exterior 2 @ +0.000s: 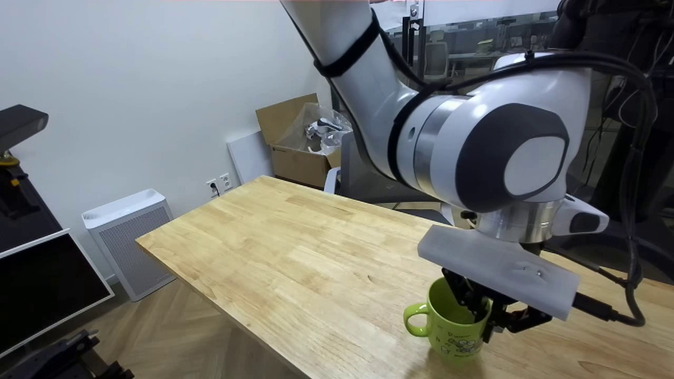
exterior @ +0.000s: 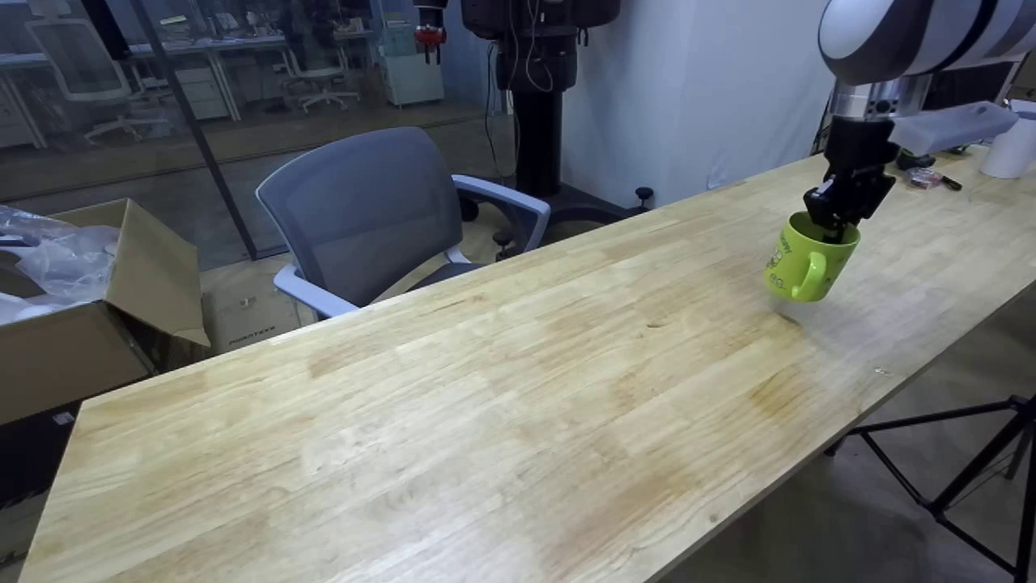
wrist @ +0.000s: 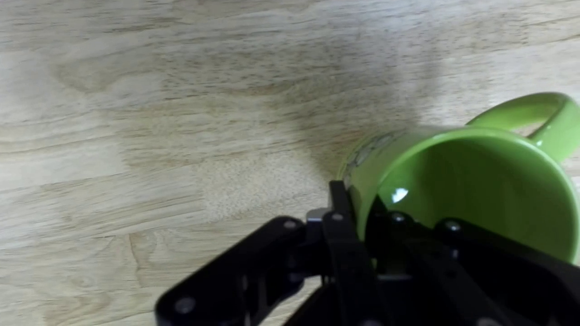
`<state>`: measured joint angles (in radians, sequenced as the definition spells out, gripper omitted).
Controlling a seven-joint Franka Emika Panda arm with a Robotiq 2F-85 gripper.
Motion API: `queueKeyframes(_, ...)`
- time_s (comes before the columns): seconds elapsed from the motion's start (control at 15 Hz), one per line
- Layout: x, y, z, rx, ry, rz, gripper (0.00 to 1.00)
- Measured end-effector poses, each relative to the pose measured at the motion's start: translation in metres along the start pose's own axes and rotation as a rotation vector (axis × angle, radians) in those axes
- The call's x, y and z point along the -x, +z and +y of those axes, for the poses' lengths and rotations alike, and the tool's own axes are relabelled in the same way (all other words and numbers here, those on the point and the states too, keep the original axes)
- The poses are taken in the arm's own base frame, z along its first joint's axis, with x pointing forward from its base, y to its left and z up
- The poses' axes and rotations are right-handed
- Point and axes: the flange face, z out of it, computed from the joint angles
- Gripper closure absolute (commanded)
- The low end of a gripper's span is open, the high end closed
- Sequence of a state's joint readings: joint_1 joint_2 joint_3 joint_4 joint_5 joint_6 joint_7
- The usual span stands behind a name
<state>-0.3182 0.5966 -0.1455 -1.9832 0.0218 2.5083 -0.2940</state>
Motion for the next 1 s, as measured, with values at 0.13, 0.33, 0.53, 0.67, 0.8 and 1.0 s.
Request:
queueKeyframes(0.13,-0.001,0.0,-0.006,-0.013,-0.004,-0.01,0.97)
queueKeyframes(0.33,-0.003,0.002,-0.02,-0.036,-0.016,-0.021,0.97)
queueKeyframes(0.53,-0.006,0.002,-0.035,-0.047,-0.04,-0.022,0.97)
queueKeyframes(0.67,-0.008,0.002,-0.047,-0.051,-0.058,-0.023,0.97)
queueKeyframes(0.8,-0.01,0.003,-0.06,-0.053,-0.08,-0.025,0.97)
queueKeyframes(1.0,-0.013,0.006,-0.08,-0.055,-0.112,-0.029,0.97)
